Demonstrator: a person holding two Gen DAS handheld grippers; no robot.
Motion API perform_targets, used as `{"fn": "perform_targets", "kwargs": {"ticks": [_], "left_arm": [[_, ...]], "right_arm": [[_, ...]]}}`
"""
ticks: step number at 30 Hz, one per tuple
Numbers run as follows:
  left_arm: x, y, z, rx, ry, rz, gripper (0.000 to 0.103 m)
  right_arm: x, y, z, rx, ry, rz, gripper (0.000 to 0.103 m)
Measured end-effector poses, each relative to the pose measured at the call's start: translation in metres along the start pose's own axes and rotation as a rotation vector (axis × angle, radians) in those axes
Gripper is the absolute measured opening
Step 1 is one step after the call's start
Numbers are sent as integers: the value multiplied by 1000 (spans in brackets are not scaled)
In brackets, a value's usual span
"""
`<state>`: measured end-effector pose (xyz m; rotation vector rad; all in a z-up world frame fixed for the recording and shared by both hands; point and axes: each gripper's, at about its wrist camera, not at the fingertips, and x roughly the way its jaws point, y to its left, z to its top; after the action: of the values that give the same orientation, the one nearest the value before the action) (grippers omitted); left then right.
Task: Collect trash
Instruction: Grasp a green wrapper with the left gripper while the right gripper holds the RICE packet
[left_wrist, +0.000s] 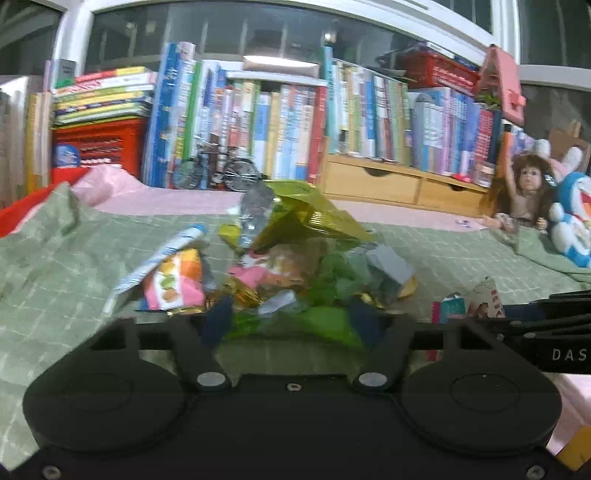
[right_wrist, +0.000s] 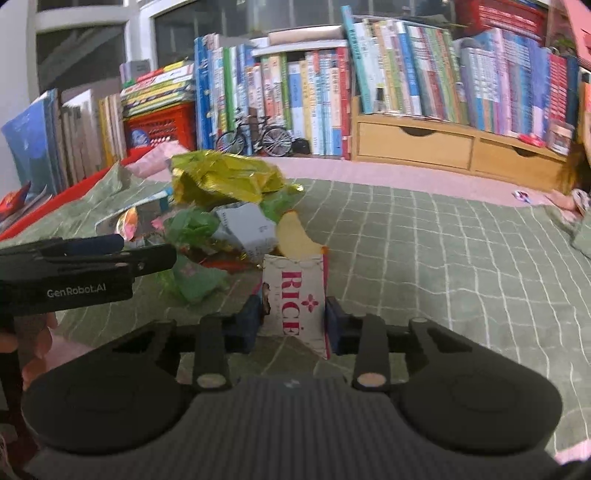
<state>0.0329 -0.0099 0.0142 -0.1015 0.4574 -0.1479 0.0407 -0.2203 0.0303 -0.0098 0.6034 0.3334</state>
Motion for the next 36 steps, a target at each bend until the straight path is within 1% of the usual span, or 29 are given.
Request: {"fn": "perform_targets", "kwargs": {"ticks": [1,3,4,5,6,7,8,11,13,15,16,17,19,20,21,23,24,26,27,28,30,31,32,36], "left_arm": [[1,-1,0,3,8,-14,42],[2,-3,-1,17,22,-18,34],[2,-5,-2,27,25,-11,24],[2,-8,-2,38,27,-5,18],[1,-9,-2,45,28,-1,17],[-1,-11,-3,49,26,-1,14],[-3,-12,-4,52,26,-4,7],[-11,-15,-5,49,43,-30,6],[-18,-18,-6,60,33,-44,7],[-23,-23,-6,99,-3,-38,12],[-24,-26,-6,127,-29,-29,18],[-22,-27,-5,143,-37,-13,34],[-14,-29,-3,160,-24,-5,56],[-7,-29,-3,160,-6,-7,54],[0,-29,-2,149,26,-3,54],[12,-25,1,125,81,-22,55],[15,-24,3,109,93,-34,56],[19,-20,4,95,101,-56,63],[21,-20,5,91,111,-60,63],[22,-19,4,92,116,-59,62],[19,-24,3,130,122,-35,48],[17,-27,2,156,117,-18,31],[15,-30,1,172,120,-16,21],[3,-36,-1,166,143,-48,19]], "right_arm": [[-2,-2,-1,7,-4,-1,39],[-6,-3,-3,18,-8,-4,39],[-8,-4,-3,22,-10,-4,39],[-9,-5,-5,25,-12,-4,39],[-11,-5,-6,30,-14,-5,39],[-13,-6,-6,35,-16,-7,39],[-15,-8,-7,41,-18,-7,39],[-21,-10,-8,60,-25,-17,39],[-25,-13,-9,72,-29,-20,39],[-29,-16,-9,78,-33,-26,39],[-31,-17,-9,79,-35,-30,39],[-32,-18,-9,80,-36,-34,39],[-33,-20,-9,89,-35,-39,39],[-34,-21,-10,95,-33,-40,39],[-34,-23,-10,100,-32,-40,39],[-34,-23,-12,103,-29,-45,39],[-33,-23,-13,103,-27,-47,39],[-33,-24,-15,107,-19,-45,39],[-33,-25,-16,110,-15,-45,39],[-33,-25,-16,115,-12,-43,39],[-33,-26,-18,121,-10,-43,39],[-34,-27,-18,123,-10,-42,39],[-35,-27,-18,125,-11,-42,39],[-37,-28,-18,129,-15,-44,39]]}}
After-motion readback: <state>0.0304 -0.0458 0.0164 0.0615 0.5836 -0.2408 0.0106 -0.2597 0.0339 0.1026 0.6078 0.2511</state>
